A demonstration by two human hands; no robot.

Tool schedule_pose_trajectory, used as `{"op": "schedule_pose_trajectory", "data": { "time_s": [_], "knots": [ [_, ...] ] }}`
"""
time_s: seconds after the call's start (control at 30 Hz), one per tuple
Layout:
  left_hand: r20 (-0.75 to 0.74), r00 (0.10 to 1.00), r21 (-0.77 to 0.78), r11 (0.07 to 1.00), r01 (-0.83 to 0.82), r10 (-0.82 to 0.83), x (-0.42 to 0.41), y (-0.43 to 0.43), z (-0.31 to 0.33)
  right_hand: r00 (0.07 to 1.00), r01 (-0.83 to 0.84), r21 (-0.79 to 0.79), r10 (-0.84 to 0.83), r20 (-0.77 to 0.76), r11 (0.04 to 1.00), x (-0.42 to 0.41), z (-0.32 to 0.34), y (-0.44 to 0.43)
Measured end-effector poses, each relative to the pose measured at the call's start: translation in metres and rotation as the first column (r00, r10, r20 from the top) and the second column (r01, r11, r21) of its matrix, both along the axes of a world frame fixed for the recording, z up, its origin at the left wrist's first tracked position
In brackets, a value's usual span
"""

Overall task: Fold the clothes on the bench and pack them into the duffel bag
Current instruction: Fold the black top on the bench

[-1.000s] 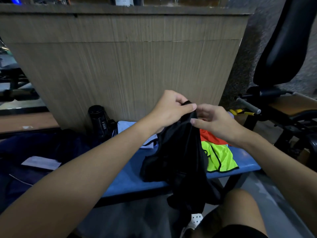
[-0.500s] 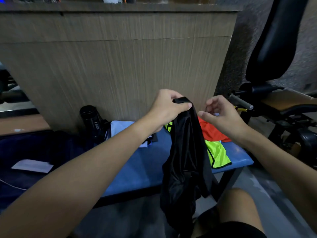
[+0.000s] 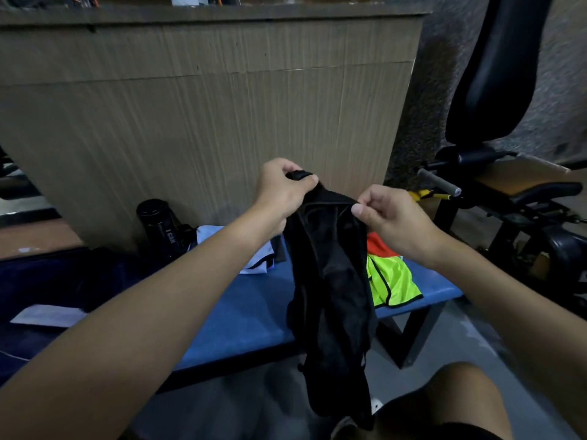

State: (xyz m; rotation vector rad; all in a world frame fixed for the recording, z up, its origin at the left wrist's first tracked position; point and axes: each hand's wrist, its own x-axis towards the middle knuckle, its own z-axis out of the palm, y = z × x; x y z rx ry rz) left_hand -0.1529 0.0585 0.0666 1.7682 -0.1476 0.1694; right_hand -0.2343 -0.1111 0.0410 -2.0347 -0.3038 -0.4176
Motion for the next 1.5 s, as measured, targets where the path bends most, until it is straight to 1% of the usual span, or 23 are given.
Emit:
{"op": "schedule_pose_trajectory", "data": {
  "time_s": [0.07, 0.1, 0.2, 0.23, 0.3, 0.33, 0.4, 0.43, 0.5, 0.57, 0.63, 0.67, 0.77, 0.83, 0.93, 1.0, 1.1, 1.2, 1.27, 1.33, 1.4, 1.47, 1.5],
  "knots": [
    [-0.06, 0.998, 0.073, 0.997, 0.036, -0.032, 0.0, 0.006, -0.006, 0.999, 0.019, 0.044, -0.021, 0.032, 0.999, 0.002, 0.006, 0.0],
    [-0.06, 0.996, 0.125, 0.989, 0.079, -0.072, -0.003, 0.007, -0.008, 0.998, 0.032, 0.082, -0.036, 0.043, 0.996, 0.003, 0.008, 0.001],
    [0.072, 0.962, 0.271, 0.934, 0.234, -0.263, -0.023, 0.009, -0.005, 0.996, 0.067, 0.164, -0.076, 0.046, 0.984, 0.007, 0.014, 0.001],
    [0.099, 0.935, 0.271, 0.913, 0.305, -0.342, -0.032, 0.008, -0.003, 0.996, 0.073, 0.172, -0.082, 0.045, 0.982, 0.009, 0.015, 0.001],
    [0.094, 0.873, 0.238, 0.862, 0.447, -0.479, -0.045, 0.008, -0.002, 0.994, 0.09, 0.166, -0.099, 0.048, 0.982, 0.013, 0.016, 0.004],
    [0.105, 0.856, 0.256, 0.846, 0.469, -0.506, -0.047, 0.007, -0.004, 0.992, 0.106, 0.164, -0.115, 0.05, 0.981, 0.015, 0.016, 0.005],
    [0.127, 0.86, 0.325, 0.84, 0.435, -0.494, -0.046, 0.007, -0.009, 0.988, 0.134, 0.192, -0.145, 0.046, 0.972, 0.018, 0.015, 0.007],
    [0.135, 0.869, 0.324, 0.85, 0.415, -0.476, -0.045, 0.008, -0.011, 0.987, 0.144, 0.21, -0.155, 0.037, 0.967, 0.019, 0.014, 0.006],
    [0.162, 0.893, 0.257, 0.892, 0.373, -0.42, -0.044, 0.01, -0.012, 0.981, 0.184, 0.206, -0.192, 0.022, 0.961, 0.021, 0.012, 0.002],
    [0.178, 0.916, 0.175, 0.928, 0.33, -0.359, -0.042, 0.01, -0.007, 0.971, 0.235, 0.142, -0.238, 0.006, 0.962, 0.023, 0.008, -0.005],
    [0.186, 0.927, 0.134, 0.943, 0.306, -0.327, -0.039, 0.008, -0.001, 0.972, 0.234, 0.038, -0.234, 0.013, 0.972, 0.02, 0.006, -0.008],
    [0.187, 0.93, 0.125, 0.946, 0.298, -0.318, -0.037, 0.007, 0.002, 0.98, 0.196, 0.02, -0.196, 0.022, 0.98, 0.017, 0.005, -0.007],
    [0.194, 0.93, 0.097, 0.949, 0.3, -0.314, -0.032, 0.005, 0.007, 1.0, -0.004, 0.052, 0.004, -0.003, 0.999, 0.004, 0.004, -0.001],
    [0.205, 0.923, 0.077, 0.946, 0.315, -0.324, -0.032, 0.004, 0.009, 0.992, -0.095, -0.039, 0.091, -0.092, 0.995, -0.001, 0.001, 0.002],
    [0.195, 0.916, 0.029, 0.935, 0.352, -0.351, -0.031, 0.006, 0.011, 0.976, -0.131, -0.163, 0.099, -0.191, 0.978, -0.001, -0.008, 0.002],
    [0.186, 0.912, 0.016, 0.929, 0.37, -0.367, -0.029, 0.01, 0.012, 0.975, -0.132, -0.138, 0.104, -0.197, 0.982, 0.001, -0.013, 0.001],
    [0.175, 0.934, 0.049, 0.95, 0.309, -0.312, -0.023, 0.02, 0.01, 0.987, -0.073, -0.064, 0.063, -0.146, 0.995, 0.002, -0.011, 0.002],
    [0.07, 0.962, 0.022, 0.964, 0.263, -0.264, -0.019, 0.028, 0.006, 0.998, 0.0, -0.001, 0.0, -0.069, 1.0, 0.002, -0.003, 0.007],
    [-0.003, 0.956, 0.004, 0.956, 0.294, -0.294, -0.019, 0.03, 0.005, 0.999, 0.022, 0.047, -0.021, -0.031, 0.999, 0.004, 0.003, 0.011],
    [-0.009, 0.931, 0.005, 0.931, 0.365, -0.365, -0.022, 0.032, 0.004, 1.0, 0.024, 0.104, -0.022, -0.02, 0.994, 0.005, 0.007, 0.014],
    [0.033, 0.907, 0.084, 0.905, 0.416, -0.42, -0.026, 0.034, 0.004, 0.999, 0.03, 0.147, -0.028, -0.02, 0.989, 0.007, 0.01, 0.016],
    [0.064, 0.911, 0.211, 0.897, 0.388, -0.408, -0.027, 0.036, 0.005, 1.0, 0.017, 0.181, -0.014, -0.023, 0.983, 0.006, 0.011, 0.017],
    [0.078, 0.917, 0.245, 0.899, 0.364, -0.392, -0.027, 0.038, 0.006, 1.0, 0.002, 0.199, 0.004, -0.03, 0.98, 0.006, 0.012, 0.017]
  ]
}}
